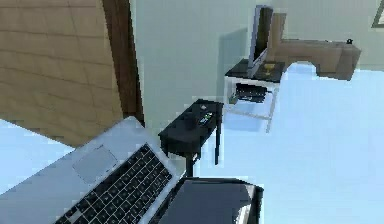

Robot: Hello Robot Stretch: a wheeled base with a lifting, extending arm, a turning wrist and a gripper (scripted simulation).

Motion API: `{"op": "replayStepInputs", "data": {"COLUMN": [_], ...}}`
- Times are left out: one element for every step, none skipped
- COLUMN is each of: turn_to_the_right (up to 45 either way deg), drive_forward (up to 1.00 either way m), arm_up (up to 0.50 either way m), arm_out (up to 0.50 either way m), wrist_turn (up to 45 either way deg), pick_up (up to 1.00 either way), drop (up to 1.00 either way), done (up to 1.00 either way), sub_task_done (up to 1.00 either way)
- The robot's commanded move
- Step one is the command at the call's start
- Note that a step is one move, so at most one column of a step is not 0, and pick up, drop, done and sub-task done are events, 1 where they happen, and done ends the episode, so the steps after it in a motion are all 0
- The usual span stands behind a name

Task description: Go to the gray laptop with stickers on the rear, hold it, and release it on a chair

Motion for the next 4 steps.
{"op": "replayStepInputs", "data": {"turn_to_the_right": [-21.0,0.0,-42.0,0.0], "drive_forward": [0.0,0.45,0.0,0.15], "arm_up": [0.0,0.0,0.0,0.0], "arm_out": [0.0,0.0,0.0,0.0], "wrist_turn": [0.0,0.0,0.0,0.0], "pick_up": [0.0,0.0,0.0,0.0], "drop": [0.0,0.0,0.0,0.0], "done": [0.0,0.0,0.0,0.0], "sub_task_done": [0.0,0.0,0.0,0.0]}}
